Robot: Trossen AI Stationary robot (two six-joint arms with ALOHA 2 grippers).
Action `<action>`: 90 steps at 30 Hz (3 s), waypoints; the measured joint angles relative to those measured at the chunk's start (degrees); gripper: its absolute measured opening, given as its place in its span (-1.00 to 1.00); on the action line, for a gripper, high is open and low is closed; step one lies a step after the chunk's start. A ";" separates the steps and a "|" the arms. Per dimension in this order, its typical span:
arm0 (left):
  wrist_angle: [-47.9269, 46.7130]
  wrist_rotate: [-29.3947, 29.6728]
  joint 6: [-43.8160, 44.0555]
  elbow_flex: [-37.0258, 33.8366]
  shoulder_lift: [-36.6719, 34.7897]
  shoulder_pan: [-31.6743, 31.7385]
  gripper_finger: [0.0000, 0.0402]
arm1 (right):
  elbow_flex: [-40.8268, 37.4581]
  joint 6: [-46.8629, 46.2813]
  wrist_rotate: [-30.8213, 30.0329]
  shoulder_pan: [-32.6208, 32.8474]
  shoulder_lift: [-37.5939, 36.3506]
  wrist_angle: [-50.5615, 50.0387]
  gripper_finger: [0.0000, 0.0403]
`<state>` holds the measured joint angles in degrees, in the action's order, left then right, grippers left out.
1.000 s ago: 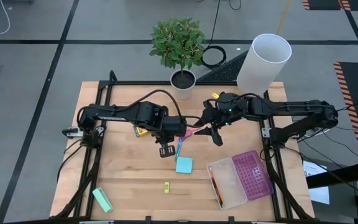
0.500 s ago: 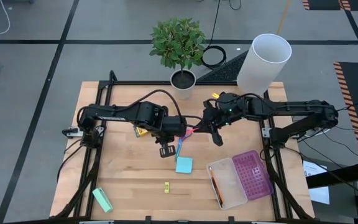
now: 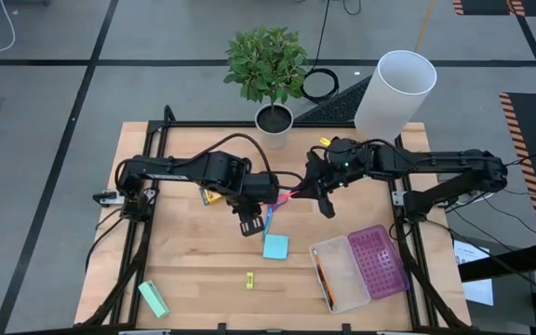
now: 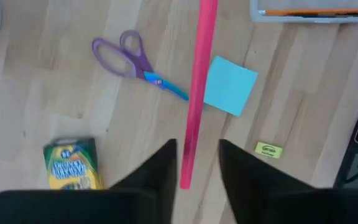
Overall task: Pack school essentials
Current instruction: Put the pink pencil into the purple supply box, then put the purple scissors into the purple supply box
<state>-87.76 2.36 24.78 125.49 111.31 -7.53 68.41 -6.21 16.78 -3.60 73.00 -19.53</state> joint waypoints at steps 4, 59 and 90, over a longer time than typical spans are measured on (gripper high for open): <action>-2.41 0.51 2.85 -0.02 0.00 -0.43 -0.06 | 0.01 -0.23 -0.03 0.00 -1.52 -3.12 -0.92; 1.07 18.88 35.81 -0.31 -0.04 -24.37 0.03 | 0.05 -76.52 -30.09 48.35 -0.35 -43.64 -0.90; 2.40 18.78 38.92 -0.31 -0.02 -23.12 0.03 | 0.05 -80.13 -36.26 48.26 11.12 -39.77 -0.66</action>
<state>-85.36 21.15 63.70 125.19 111.28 -30.65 68.47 -86.35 -19.49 44.66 84.12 -59.30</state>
